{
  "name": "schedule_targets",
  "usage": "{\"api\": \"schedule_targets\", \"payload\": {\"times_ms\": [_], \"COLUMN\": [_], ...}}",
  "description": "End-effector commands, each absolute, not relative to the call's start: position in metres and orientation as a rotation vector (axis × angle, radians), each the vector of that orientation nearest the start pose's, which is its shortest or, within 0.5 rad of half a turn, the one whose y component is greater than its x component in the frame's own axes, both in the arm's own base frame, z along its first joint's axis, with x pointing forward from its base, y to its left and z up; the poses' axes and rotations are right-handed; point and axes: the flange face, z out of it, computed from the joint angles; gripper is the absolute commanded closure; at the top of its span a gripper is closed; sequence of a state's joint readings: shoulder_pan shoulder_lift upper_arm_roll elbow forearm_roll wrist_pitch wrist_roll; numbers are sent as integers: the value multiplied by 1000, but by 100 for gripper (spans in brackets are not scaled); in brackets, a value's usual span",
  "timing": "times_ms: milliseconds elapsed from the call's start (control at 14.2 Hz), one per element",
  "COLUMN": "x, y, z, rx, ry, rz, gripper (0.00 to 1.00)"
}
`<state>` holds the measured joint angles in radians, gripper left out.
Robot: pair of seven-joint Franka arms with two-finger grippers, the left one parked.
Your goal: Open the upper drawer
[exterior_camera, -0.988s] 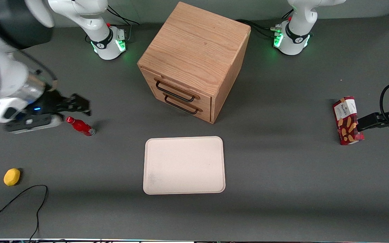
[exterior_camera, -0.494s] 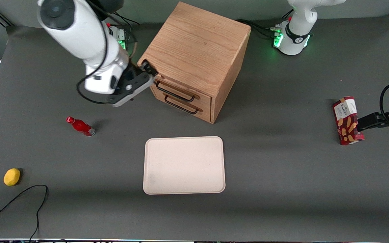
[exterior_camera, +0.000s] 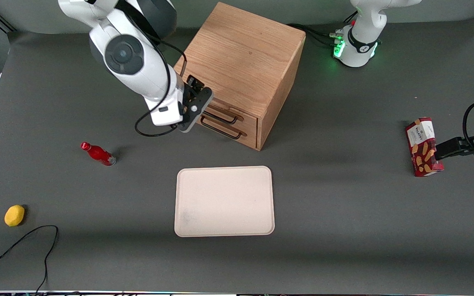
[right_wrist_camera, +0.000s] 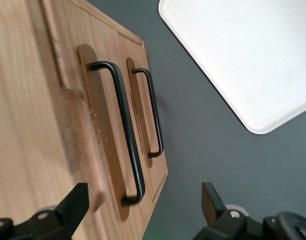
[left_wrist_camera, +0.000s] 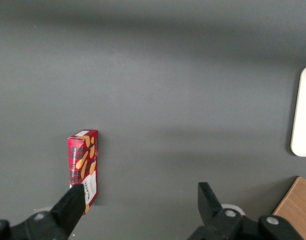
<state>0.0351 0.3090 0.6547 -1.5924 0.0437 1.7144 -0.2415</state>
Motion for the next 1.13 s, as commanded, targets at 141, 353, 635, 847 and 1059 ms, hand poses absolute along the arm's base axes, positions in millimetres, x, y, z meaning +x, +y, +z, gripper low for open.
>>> {"api": "schedule_targets", "payload": {"times_ms": [141, 353, 635, 847, 1059], "x": [500, 502, 505, 506, 512], "y": [377, 377, 380, 384, 380], "z": [430, 425, 411, 399, 393], "rx": [-2571, -2563, -2559, -2561, -2563], "ry": [-1377, -1381, -1372, -1391, -1449], "rz": [194, 198, 159, 136, 120], "gripper": [0, 0, 0, 0, 0]}}
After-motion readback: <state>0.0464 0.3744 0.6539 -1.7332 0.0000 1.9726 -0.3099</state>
